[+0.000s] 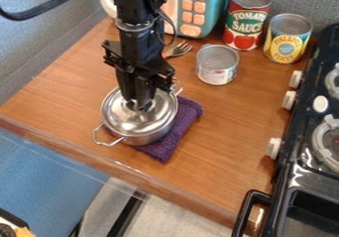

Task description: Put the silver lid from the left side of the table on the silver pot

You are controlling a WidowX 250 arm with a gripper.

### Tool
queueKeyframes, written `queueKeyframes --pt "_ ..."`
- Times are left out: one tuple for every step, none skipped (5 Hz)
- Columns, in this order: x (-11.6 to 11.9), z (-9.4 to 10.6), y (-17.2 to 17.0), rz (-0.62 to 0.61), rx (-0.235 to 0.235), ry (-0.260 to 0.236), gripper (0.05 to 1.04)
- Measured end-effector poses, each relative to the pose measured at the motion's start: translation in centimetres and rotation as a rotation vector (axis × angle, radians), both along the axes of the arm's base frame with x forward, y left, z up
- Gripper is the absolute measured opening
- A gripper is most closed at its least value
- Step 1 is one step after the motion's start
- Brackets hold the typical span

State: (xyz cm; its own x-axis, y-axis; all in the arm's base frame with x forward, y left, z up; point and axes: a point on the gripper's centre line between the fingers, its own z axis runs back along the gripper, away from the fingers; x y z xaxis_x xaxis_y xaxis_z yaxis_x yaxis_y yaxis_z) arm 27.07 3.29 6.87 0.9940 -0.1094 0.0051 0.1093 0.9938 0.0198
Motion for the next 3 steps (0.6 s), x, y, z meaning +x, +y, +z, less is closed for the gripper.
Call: queueKeyframes --pt "-0.2 0.3 -0.2 0.015 -0.013 0.023 0.638" --pt "0.0 0.9 -0.4 0.017 -0.028 0.025 0.932" --pt "-0.2 4.5 -0.9 0.005 -0.018 -0.073 1.014"
